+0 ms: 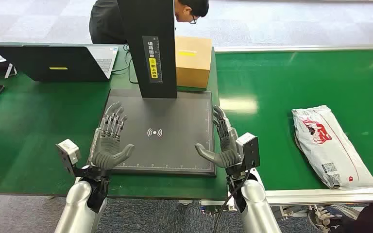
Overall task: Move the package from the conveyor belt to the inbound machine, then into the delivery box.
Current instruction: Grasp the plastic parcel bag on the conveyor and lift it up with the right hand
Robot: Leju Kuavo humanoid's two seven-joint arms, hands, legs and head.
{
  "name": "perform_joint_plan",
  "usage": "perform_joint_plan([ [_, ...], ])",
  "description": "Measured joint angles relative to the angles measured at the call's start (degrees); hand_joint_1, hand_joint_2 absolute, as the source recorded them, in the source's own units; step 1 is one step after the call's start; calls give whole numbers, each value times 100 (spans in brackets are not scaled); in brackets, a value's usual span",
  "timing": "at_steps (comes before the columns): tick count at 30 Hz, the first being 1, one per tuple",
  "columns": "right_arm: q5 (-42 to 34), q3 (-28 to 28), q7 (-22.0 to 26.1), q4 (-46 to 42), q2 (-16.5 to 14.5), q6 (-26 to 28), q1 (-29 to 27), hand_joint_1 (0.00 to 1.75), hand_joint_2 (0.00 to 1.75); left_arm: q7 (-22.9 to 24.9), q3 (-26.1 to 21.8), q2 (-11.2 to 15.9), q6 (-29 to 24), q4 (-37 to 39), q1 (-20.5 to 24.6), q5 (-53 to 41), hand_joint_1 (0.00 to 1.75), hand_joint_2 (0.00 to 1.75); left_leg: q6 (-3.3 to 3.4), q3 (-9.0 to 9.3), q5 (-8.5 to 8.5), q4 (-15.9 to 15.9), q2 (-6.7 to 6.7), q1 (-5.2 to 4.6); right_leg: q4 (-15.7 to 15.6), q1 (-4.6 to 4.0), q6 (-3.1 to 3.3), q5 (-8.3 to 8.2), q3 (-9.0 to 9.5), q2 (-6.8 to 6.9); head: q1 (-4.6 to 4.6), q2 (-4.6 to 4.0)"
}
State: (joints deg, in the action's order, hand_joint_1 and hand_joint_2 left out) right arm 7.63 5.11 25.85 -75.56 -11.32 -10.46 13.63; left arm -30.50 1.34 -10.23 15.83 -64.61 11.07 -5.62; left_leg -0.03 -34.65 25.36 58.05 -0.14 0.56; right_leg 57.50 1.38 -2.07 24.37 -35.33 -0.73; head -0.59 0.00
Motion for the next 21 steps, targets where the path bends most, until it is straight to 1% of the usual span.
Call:
perform_joint_plan([
  [6,71,0,-56,0,6,70,2,0,175,3,-1,0,0,0,-4,-1,0,175,0,0,0,0,0,0,0,0,0,0,0,0,0,0],
  [8,581,-5,-306,11,115,464,51,0,175,-14,-5,1,-10,0,-19,-10,0,175,0,0,0,0,0,-1,0,1,0,0,0,0,-2,0],
  [10,1503,-88,-574,106,428,986,235,0,175,-70,-33,5,-23,0,-68,-31,0,175,1,-2,0,1,-6,-4,0,5,-3,-1,2,4,-1,0],
  [11,1937,-180,-632,205,619,1140,386,0,175,-102,-63,13,-34,-1,-108,-39,0,175,2,-3,-1,2,-9,-5,-1,7,-5,-3,3,6,1,0],
  [14,2930,-545,-677,673,1178,1379,888,0,175,-146,-180,44,-89,-25,-284,-63,0,175,5,-4,-1,7,-10,-12,-1,14,-12,-8,6,6,3,0],
  [17,3558,-719,-735,1153,1600,1622,1199,0,175,-156,-242,57,-122,-133,-527,-114,0,175,7,-2,0,10,-12,-18,-2,18,-16,-6,5,9,1,0],
  [21,3897,-809,-885,1548,2032,1808,1361,0,175,-167,-301,57,-143,-278,-778,-138,0,175,7,-7,0,5,-23,-17,-2,17,-19,-1,2,21,0,0],
])
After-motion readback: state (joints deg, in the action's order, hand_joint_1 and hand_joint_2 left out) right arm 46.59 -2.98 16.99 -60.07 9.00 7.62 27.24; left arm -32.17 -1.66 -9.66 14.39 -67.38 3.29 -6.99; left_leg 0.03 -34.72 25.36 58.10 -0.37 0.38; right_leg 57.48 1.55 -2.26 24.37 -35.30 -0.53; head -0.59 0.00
